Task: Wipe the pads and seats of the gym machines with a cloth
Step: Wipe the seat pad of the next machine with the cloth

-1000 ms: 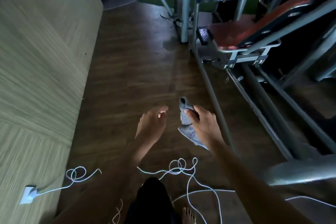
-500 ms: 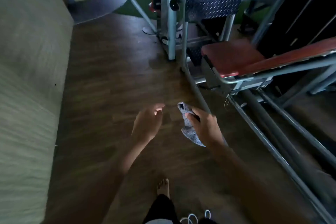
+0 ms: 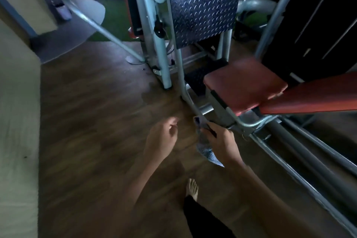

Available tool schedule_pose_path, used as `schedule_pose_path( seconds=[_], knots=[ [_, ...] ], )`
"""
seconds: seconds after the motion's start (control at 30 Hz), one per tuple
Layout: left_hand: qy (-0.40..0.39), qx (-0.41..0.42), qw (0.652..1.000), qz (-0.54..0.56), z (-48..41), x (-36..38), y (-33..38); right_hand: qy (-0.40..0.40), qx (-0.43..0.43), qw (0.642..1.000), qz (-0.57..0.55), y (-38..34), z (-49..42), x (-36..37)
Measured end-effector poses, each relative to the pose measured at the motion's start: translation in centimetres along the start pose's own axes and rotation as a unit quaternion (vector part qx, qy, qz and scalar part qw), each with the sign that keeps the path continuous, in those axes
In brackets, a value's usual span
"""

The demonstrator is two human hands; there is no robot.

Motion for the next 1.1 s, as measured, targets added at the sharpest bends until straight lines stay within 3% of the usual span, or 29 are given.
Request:
schedule_pose_path(
  seconds=[0.27,0.47,0.77,1.1],
  knots=[
    [-0.08,0.052,0.995,-0.011,-20.7,4.3,2.7,0.095,0.055,0.994,0.006,2.2,-16.7,-3.5],
    [-0.152,0.159,0.975,-0.027,-33.5,9.0,7.2,0.216,0.118,0.969,-0.001,4.9,-24.5,-7.6],
    [-0.301,0.328,0.896,-0.01,-47.6,17.5,14.0,0.384,0.207,0.9,-0.003,7.9,-32.6,-10.3],
    [-0.378,0.443,0.812,-0.031,-52.5,25.7,20.1,0.495,0.271,0.824,-0.04,11.9,-35.7,-13.2]
  ],
)
Point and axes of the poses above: each hand's wrist, its own z-axis away from the middle knuckle, its own x-axis out of the palm, y = z × x, the point moved 9 cm from there along -z, towards the middle knuckle, and after that the axes turned 13 degrees about -z, right-handed, at the moved point
